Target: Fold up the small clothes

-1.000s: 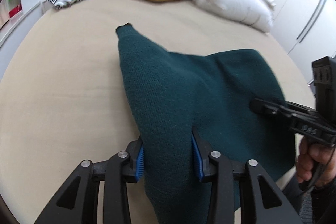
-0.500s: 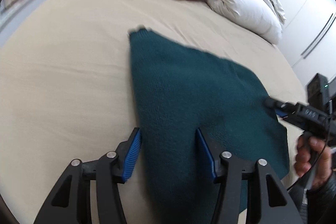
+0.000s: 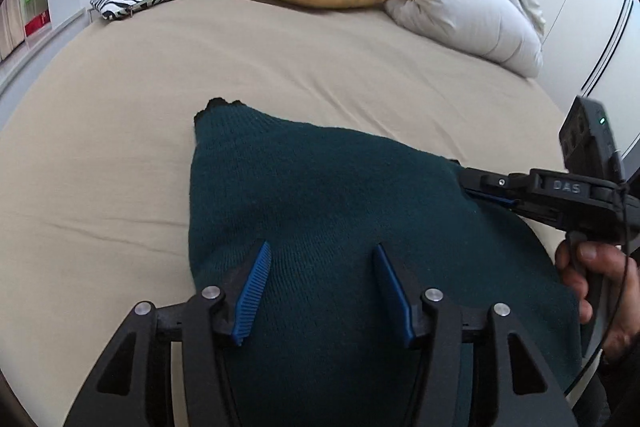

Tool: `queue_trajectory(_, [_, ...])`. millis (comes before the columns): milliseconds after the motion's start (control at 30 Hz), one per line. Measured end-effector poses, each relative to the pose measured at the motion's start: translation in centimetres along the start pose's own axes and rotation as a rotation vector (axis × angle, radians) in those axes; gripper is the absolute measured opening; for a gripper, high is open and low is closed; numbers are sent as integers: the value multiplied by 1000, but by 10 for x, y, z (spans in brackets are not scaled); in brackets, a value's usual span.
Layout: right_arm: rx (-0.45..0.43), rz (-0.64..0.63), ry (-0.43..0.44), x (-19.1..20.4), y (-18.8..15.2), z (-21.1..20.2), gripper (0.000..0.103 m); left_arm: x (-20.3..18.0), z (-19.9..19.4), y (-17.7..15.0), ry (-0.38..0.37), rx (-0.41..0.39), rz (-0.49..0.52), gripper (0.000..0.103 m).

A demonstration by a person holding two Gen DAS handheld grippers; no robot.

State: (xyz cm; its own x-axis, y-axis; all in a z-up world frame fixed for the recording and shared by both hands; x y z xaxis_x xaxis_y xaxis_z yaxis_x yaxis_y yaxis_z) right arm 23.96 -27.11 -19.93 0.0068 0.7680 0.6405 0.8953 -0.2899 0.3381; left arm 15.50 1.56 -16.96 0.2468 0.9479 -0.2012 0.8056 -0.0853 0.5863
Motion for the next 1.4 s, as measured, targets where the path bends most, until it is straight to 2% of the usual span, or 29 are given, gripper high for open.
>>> queue_trajectory(33, [-16, 7, 6, -7, 5, 0, 1, 5, 0, -1, -19, 0, -18, 58])
queue_trajectory(133, [-16, 55, 36, -26, 8, -4, 0, 6, 1, -3, -27, 4, -18, 59])
queue_trajectory(200, [-61, 16, -42, -23, 6, -20, 10, 4, 0, -3, -6, -3, -2, 59])
queue_trajectory(233, [-82, 6, -61, -19, 5, -29, 10, 4, 0, -2, -3, -7, -5, 59])
queue_trajectory(300, [-99, 2, 16, -4, -15, -69, 10, 4, -2, -5, -5, -10, -18, 59])
queue_trajectory(367, [-91, -47, 72, 20, -36, -88, 10, 2, -2, -5, 2, -11, -17, 59])
queue_trajectory(467, [-17, -180, 126, 60, -89, -95, 11, 0, -4, -6, 14, -15, -12, 59])
queue_trajectory(500, [10, -192, 124, 62, -101, -91, 17, 0, -4, -6, 15, -18, -10, 59])
queue_trajectory(600, [77, -128, 35, 30, -129, -65, 18, 0, -5, -8, 12, -25, -7, 59])
queue_trajectory(633, [81, -84, 72, 19, -134, -63, 17, -1, -6, -9, 13, -29, -5, 59])
queue_trajectory(667, [51, -33, 141, 5, -138, -66, 11, -2, -7, -10, 15, -31, -1, 59])
queue_trajectory(700, [37, -10, 148, -2, -140, -71, 8, -1, -8, -10, 16, -33, 2, 59])
queue_trajectory(800, [15, -25, 117, -11, -148, -84, 8, -2, -13, -12, 22, -42, -4, 59])
queue_trajectory(900, [-9, -11, 91, -19, -152, -93, 8, -8, -32, -19, 66, -46, 24, 58])
queue_trajectory(933, [-22, -3, 79, -20, -151, -91, 16, -9, -40, -22, 86, -44, 31, 58])
queue_trajectory(967, [-42, 3, 39, -22, -153, -98, 31, -9, -50, -27, 99, -39, 24, 58])
queue_trajectory(1000, [-68, 6, -46, -33, -154, -111, 33, -8, -59, -31, 99, -36, 8, 60])
queue_trajectory(1033, [-93, -1, -83, -36, -155, -121, 33, -7, -68, -36, 104, -39, -9, 62])
queue_trajectory(1067, [-116, -2, -84, -35, -156, -129, 33, -5, -80, -41, 127, -53, -22, 64])
queue_trajectory(1133, [-168, -14, -92, -36, -151, -154, 33, -5, -99, -48, 166, -91, -31, 77])
queue_trajectory(1200, [-221, -53, -118, -28, -144, -172, 33, -8, -116, -53, 179, -128, -33, 82])
queue_trajectory(1267, [-264, -101, -137, -11, -141, -181, 33, -13, -129, -57, 202, -154, -20, 85])
queue_trajectory(1333, [-292, -144, -151, 7, -140, -185, 33, -18, -140, -58, 207, -181, -4, 96])
queue_trajectory(1367, [-306, -175, -163, 25, -143, -184, 35, -21, -146, -58, 211, -199, 1, 98])
queue_trajectory(1400, [-315, -197, -173, 38, -145, -184, 45, -23, -151, -59, 217, -216, 4, 102])
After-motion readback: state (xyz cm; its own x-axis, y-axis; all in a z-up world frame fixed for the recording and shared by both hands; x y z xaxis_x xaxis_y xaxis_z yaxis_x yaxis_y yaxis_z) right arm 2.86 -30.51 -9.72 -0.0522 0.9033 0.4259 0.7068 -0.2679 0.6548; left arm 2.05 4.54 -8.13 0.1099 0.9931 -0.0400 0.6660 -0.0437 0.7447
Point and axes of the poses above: each gripper's, at about its wrist camera, not at the fingertips, and z roughly the way its jaws point, x to its left, y to its top, the point moved 5 cm from there along z, roughly the way its jaws point, and after that the axes turned 3 degrees about z, right-handed, at the moved point
